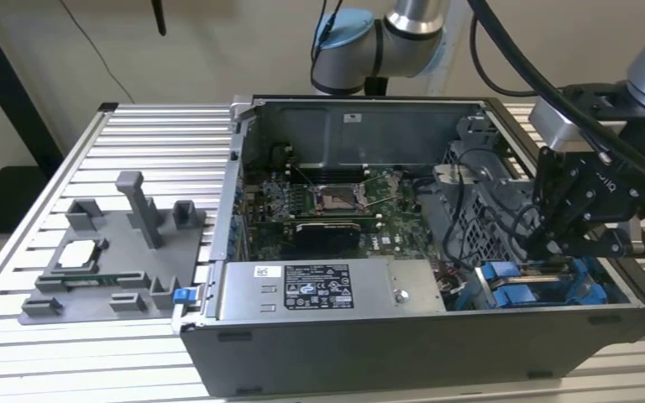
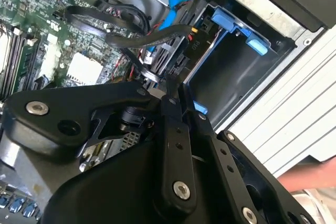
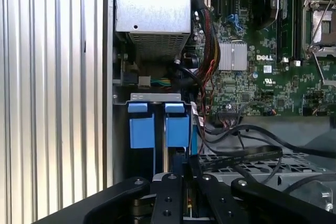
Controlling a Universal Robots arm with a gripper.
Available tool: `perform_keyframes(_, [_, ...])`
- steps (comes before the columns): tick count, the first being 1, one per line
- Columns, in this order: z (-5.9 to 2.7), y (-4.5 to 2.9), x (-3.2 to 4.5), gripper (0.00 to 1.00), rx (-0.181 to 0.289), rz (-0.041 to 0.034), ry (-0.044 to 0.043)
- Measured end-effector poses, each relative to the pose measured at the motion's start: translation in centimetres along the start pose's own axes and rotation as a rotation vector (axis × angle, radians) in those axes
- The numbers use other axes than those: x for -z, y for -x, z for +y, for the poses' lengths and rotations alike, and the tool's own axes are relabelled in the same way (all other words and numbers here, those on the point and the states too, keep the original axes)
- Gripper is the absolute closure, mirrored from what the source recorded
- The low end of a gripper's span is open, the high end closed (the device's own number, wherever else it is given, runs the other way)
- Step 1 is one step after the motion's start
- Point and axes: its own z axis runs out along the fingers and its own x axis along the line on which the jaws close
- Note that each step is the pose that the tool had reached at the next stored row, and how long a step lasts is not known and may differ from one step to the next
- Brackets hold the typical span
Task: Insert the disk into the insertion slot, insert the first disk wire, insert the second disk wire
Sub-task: 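Insert the second disk wire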
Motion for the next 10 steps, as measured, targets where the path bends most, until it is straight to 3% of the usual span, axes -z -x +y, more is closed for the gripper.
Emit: perform_keyframes(10, [-0.20, 0.00, -0.08, 1.00, 0.000, -0.0004, 0.0000])
